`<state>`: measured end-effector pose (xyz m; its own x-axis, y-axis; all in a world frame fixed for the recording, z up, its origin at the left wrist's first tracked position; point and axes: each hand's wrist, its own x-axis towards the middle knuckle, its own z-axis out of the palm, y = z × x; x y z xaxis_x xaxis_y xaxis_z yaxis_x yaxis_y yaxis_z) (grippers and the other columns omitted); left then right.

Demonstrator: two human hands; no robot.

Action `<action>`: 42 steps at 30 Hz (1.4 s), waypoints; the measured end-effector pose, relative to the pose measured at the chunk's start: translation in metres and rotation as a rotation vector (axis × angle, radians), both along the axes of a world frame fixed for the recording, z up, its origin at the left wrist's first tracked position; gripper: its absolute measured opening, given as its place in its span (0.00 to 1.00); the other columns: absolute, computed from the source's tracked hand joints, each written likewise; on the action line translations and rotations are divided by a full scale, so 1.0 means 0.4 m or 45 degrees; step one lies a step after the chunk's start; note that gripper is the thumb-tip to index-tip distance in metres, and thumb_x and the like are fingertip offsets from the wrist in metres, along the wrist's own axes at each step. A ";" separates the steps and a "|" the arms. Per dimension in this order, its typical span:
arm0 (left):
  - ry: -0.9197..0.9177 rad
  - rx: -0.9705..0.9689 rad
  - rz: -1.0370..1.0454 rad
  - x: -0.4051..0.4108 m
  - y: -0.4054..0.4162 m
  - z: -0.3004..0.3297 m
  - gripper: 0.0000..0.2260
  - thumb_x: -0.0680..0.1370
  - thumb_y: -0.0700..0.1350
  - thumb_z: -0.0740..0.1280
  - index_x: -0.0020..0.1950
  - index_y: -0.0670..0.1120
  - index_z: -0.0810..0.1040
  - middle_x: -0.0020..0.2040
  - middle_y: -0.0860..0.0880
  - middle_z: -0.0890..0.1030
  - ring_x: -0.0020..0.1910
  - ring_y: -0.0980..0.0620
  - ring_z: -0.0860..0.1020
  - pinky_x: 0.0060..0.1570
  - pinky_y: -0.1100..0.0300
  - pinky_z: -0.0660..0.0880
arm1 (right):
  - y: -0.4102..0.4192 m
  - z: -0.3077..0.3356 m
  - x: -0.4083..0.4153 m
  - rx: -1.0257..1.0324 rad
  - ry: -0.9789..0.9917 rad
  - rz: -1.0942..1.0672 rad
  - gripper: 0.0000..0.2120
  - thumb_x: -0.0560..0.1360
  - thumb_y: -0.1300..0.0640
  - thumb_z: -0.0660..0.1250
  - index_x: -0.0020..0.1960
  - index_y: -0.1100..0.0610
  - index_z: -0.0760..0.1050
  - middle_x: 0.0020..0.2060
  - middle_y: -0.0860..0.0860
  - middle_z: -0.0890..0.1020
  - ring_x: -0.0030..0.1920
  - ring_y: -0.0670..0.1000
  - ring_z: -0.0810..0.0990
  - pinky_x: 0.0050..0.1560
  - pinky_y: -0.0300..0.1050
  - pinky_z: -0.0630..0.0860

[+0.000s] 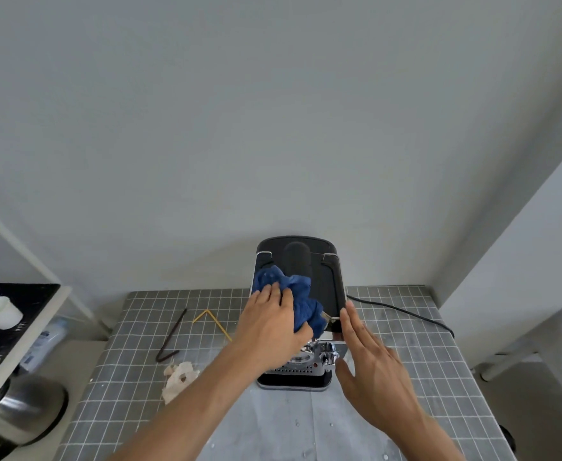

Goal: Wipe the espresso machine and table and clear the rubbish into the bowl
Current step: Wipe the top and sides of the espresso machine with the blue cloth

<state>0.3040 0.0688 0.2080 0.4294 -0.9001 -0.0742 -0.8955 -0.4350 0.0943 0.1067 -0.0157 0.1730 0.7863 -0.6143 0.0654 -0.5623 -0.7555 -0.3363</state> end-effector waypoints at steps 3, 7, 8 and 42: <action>0.057 -0.055 -0.115 -0.019 0.055 0.019 0.32 0.78 0.61 0.56 0.79 0.45 0.65 0.78 0.45 0.69 0.77 0.48 0.65 0.78 0.51 0.58 | 0.000 -0.004 -0.002 0.003 -0.003 0.006 0.39 0.80 0.46 0.59 0.82 0.49 0.39 0.80 0.41 0.36 0.79 0.46 0.57 0.70 0.50 0.72; 0.092 -0.048 -0.183 -0.013 0.068 0.029 0.32 0.80 0.60 0.59 0.80 0.46 0.62 0.81 0.46 0.64 0.80 0.49 0.61 0.80 0.53 0.54 | 0.000 -0.004 -0.001 0.009 -0.019 0.000 0.39 0.80 0.46 0.59 0.82 0.48 0.39 0.80 0.40 0.37 0.79 0.46 0.59 0.69 0.49 0.73; 0.097 -0.056 -0.177 -0.011 0.061 0.029 0.32 0.80 0.60 0.58 0.81 0.45 0.61 0.81 0.45 0.64 0.80 0.48 0.61 0.80 0.53 0.55 | -0.001 -0.006 -0.001 0.010 -0.024 0.000 0.39 0.81 0.46 0.59 0.82 0.48 0.39 0.80 0.40 0.36 0.78 0.45 0.60 0.69 0.49 0.73; 0.136 -0.170 -0.313 -0.144 0.114 -0.043 0.34 0.80 0.56 0.54 0.83 0.44 0.52 0.84 0.48 0.47 0.82 0.50 0.38 0.79 0.52 0.38 | -0.014 0.031 -0.010 0.075 0.075 0.020 0.44 0.74 0.62 0.59 0.82 0.46 0.40 0.80 0.38 0.38 0.78 0.42 0.58 0.68 0.46 0.70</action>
<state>0.2464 0.1144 0.1909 0.1932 -0.9810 0.0191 -0.9544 -0.1834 0.2354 0.1025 -0.0213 0.1852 0.7975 -0.6031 -0.0169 -0.5703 -0.7444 -0.3473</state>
